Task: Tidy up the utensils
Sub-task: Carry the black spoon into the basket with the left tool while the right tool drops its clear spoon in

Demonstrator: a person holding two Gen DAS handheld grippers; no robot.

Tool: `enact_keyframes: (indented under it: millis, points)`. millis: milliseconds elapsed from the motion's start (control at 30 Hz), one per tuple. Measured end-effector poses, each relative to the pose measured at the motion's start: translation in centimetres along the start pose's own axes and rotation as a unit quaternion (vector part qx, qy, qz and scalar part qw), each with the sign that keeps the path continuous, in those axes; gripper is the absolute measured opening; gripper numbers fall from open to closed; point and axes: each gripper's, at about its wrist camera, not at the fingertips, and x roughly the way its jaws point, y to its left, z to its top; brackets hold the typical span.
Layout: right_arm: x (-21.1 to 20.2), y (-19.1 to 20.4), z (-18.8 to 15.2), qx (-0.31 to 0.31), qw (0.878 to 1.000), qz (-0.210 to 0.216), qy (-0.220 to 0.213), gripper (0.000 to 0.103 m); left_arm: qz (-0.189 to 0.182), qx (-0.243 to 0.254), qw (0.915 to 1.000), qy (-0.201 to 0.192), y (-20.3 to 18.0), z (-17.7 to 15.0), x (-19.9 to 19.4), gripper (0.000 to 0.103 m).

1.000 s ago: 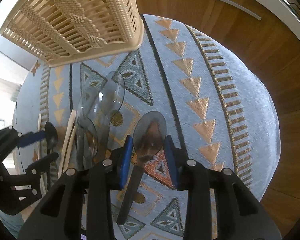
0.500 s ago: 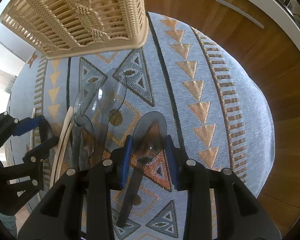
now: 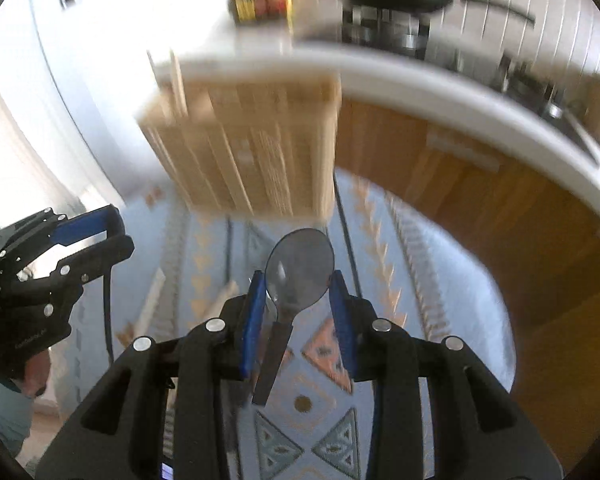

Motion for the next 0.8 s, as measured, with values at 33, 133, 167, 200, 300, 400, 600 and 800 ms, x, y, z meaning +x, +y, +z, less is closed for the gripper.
enact_keyframes:
  millis: [33,133,167,200,300,400,600,800]
  points:
    - [-1.0,0.2,0.9,0.000,1.000,0.000,-0.021,0.029,0.005,-0.002,0.9996,-0.028,0.2,1.0,-1.1,0.035]
    - [-3.9,0.9,3.4,-0.003,0.996,-0.010,-0.094,0.029,0.035,-0.008,0.9938,-0.106,1.1,4.2,-3.6,0.035]
    - [-4.9,1.1,4.5,-0.001,0.992,-0.017,-0.121,0.030,0.045,-0.013,0.9903,-0.131,1.2,5.3,-4.3,0.035]
    - [-5.4,0.9,5.6,0.002,0.991,-0.020,-0.136,0.029,0.047,-0.018,0.9876,-0.149,1.4,6.0,-4.7,0.035]
    - [-6.6,0.2,8.5,0.019,0.983,-0.018,-0.183,0.029,0.060,-0.045,0.9767,-0.201,2.0,8.7,-5.2,0.035]
    - [-6.4,-1.0,10.8,0.041,0.975,-0.029,-0.217,0.030,0.070,-0.069,0.9663,-0.238,3.0,10.6,-4.6,0.035]
    - [-4.4,-1.3,12.5,0.037,0.961,-0.098,-0.257,0.030,0.114,-0.078,0.9513,-0.276,2.9,11.7,-1.1,0.035]
    - [0.0,-1.0,11.8,0.027,0.961,-0.128,-0.242,0.029,0.157,-0.050,0.9503,-0.264,2.0,10.5,3.9,0.035]
